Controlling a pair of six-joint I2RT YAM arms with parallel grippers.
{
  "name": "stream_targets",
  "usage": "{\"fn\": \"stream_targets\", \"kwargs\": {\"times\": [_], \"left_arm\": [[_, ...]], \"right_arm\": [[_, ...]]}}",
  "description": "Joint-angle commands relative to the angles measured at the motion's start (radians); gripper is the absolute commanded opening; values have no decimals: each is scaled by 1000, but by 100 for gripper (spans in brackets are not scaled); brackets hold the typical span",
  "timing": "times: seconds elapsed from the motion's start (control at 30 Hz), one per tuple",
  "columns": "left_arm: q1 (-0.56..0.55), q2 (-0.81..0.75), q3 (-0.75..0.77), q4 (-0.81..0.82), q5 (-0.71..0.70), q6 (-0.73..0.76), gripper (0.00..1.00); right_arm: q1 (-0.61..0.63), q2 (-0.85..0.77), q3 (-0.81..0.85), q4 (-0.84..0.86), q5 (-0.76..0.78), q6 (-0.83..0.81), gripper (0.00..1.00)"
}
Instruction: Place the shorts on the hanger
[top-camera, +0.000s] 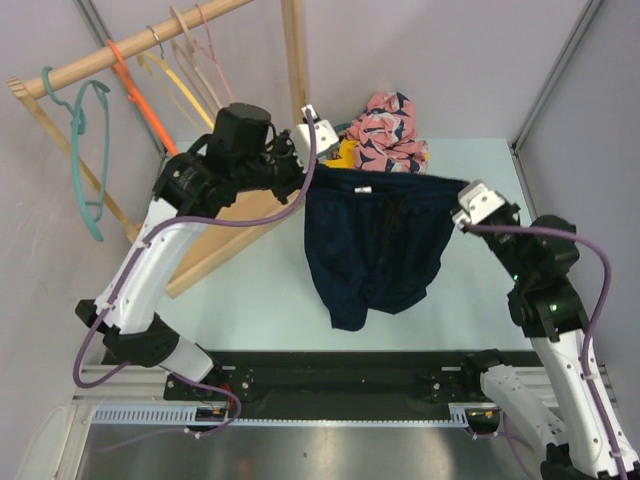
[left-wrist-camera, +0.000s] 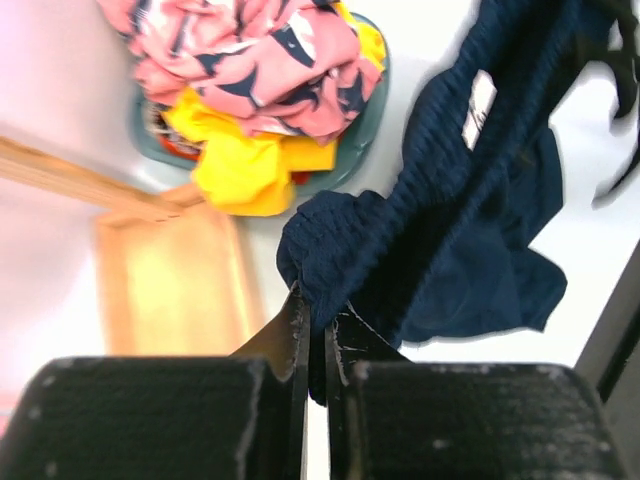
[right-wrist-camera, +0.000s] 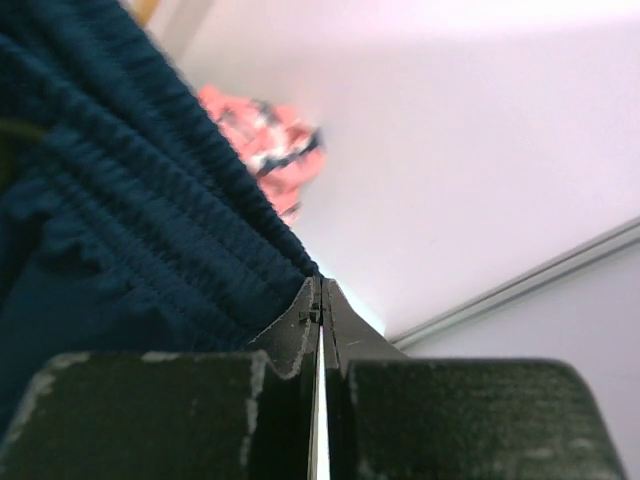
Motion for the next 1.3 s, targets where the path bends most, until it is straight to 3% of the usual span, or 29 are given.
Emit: {"fn": "stream_targets", "kwargs": {"times": [0.0,0.13,0.3,0.43,0.63,0.73,0.77,0.8,0.9,0.97,1.1,1.23,1.27], "left_arm": [[-21,20,221,-214,-125,161,6],[-60,48,358,-161,-205,181,14],[-99,2,323,11,-240,205,22],[-113,-85,217,-41,-170,192,17],[-114,-258,-240,-78,-16,170,5],[-116,-338,-471,15,41,135,22],[-116,-367,-568,104,64,94,45],[-116,-378,-610,144,93,83,52],[-129,-374,-729,304,157,57,67],[-143,-339,-763,392,171,61,68],[-165,-201,-737,518,248,61,68],[-180,78,-641,661,280,32,69],[-186,147,-545,664,285,12,70]], "right_arm": [[-117,77,126,263,-46,45,0],[-145,137,199,418,-37,53,0],[-145,176,300,472,-12,33,0],[-143,85,327,251,-91,-11,0],[-143,-21,263,-239,-232,-2,0],[-143,-80,174,-391,-328,-50,0],[-143,-91,163,-419,-370,-65,0],[-143,-110,155,-451,-385,-67,0],[-143,-142,153,-555,-459,-151,0],[-143,-166,153,-632,-491,-212,0],[-143,-245,149,-956,-511,-410,0],[-145,-349,132,-1025,-470,-404,0],[-146,-361,129,-1034,-468,-406,0]]}}
